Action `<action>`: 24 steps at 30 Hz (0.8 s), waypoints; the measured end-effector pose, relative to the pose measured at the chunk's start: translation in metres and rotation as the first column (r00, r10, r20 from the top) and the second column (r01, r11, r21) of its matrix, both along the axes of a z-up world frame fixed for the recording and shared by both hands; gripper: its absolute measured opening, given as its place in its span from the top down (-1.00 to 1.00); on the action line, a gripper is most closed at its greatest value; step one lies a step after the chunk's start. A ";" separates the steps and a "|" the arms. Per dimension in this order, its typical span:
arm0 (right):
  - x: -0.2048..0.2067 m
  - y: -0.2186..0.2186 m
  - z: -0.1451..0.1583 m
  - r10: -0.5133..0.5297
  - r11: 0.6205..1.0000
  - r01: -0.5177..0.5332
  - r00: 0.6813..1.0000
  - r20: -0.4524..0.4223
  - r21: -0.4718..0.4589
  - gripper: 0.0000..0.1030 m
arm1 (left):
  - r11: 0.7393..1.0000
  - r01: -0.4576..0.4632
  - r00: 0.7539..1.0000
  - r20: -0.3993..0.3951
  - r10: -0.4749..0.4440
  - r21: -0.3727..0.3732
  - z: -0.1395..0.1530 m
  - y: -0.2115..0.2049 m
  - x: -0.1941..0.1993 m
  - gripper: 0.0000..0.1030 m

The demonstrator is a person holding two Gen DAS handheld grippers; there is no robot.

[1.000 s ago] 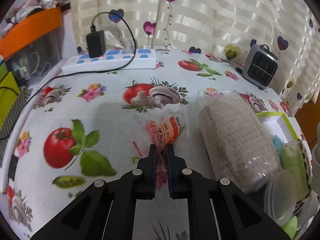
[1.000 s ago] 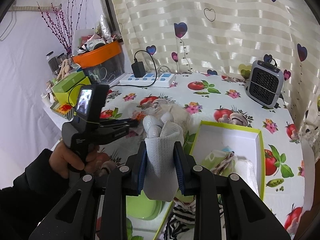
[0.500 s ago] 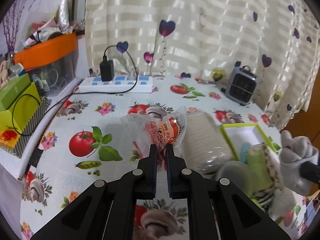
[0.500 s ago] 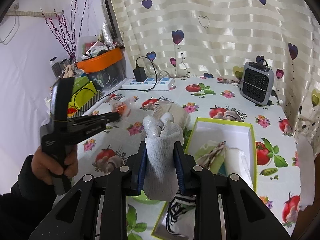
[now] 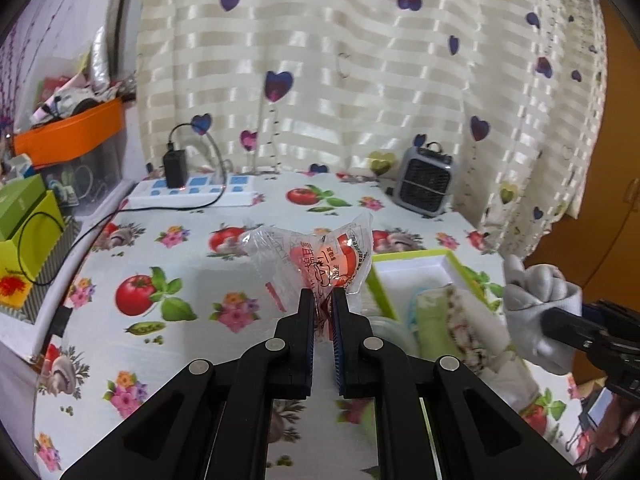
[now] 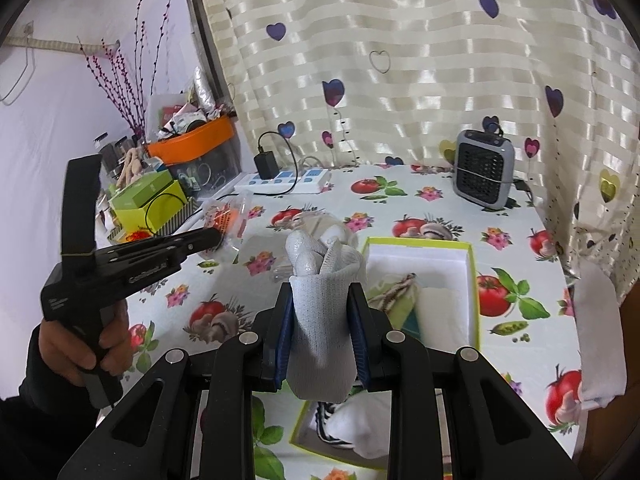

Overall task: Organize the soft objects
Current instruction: 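Carry the white sock and plastic bag over the white box with both grippers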

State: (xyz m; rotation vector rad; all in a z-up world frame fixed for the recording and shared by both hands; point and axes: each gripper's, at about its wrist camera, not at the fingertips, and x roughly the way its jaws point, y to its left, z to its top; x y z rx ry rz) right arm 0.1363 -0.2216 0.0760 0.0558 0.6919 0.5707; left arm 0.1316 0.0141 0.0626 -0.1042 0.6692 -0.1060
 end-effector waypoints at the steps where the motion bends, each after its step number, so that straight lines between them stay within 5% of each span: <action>1: 0.000 -0.003 0.000 -0.006 1.000 0.006 1.000 0.001 0.002 0.48 | 1.000 0.009 1.000 0.003 -0.009 -0.001 0.002 -0.004 -0.001 0.84; 24: 0.043 -0.058 -0.013 -0.127 0.991 0.128 0.991 -0.043 0.025 0.48 | 0.986 0.167 0.985 -0.042 -0.167 -0.006 -0.007 -0.079 0.034 0.84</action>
